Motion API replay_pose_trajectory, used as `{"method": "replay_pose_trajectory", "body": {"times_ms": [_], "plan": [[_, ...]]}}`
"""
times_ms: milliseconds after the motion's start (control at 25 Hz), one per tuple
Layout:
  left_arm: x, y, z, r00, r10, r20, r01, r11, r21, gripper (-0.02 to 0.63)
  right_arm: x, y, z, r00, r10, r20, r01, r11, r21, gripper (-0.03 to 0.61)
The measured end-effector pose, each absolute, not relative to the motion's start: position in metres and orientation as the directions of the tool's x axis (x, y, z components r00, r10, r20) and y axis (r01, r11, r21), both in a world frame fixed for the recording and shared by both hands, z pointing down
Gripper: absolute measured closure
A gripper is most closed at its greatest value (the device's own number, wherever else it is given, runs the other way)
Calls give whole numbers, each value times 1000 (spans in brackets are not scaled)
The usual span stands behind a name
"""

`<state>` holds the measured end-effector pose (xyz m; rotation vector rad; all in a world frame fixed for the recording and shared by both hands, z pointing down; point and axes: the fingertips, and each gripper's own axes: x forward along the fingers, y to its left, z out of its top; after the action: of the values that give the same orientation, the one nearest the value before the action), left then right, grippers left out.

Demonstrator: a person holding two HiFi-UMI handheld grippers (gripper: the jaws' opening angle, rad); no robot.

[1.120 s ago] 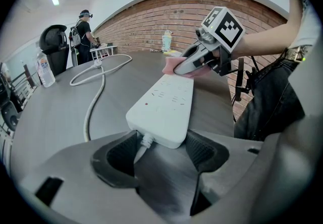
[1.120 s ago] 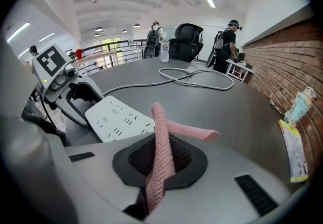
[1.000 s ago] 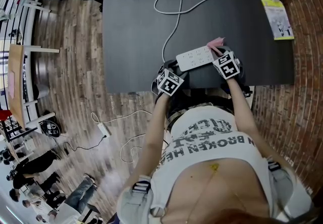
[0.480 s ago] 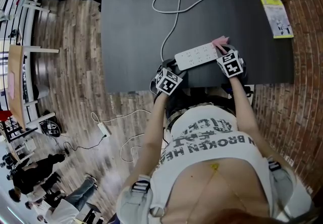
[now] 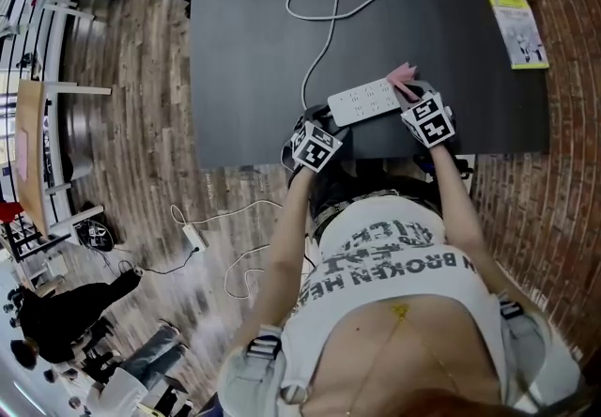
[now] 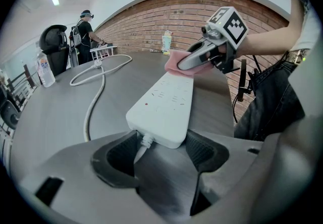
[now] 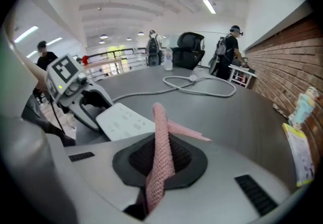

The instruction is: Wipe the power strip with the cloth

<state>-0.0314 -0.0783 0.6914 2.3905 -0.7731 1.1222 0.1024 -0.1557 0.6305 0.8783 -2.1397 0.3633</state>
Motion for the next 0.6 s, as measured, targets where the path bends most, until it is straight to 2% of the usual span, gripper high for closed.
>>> {"method": "replay_pose_trajectory", "body": {"times_ms": [120,320,600], "plan": [[-32,-78,691,527,-314,790,-626,-772,110,331,55,-134,618,-599,-367,712,-547,837,-28,561],[-31,-79,691,523,-313,793,-627,-771,109,331,-4,-99,617,-699,-183,691,-343,934,-100,561],[-31,-79,691,518,-312,797,-628,-770,107,331,-42,-74,632,-690,-58,722,-233,961,-146,561]]}}
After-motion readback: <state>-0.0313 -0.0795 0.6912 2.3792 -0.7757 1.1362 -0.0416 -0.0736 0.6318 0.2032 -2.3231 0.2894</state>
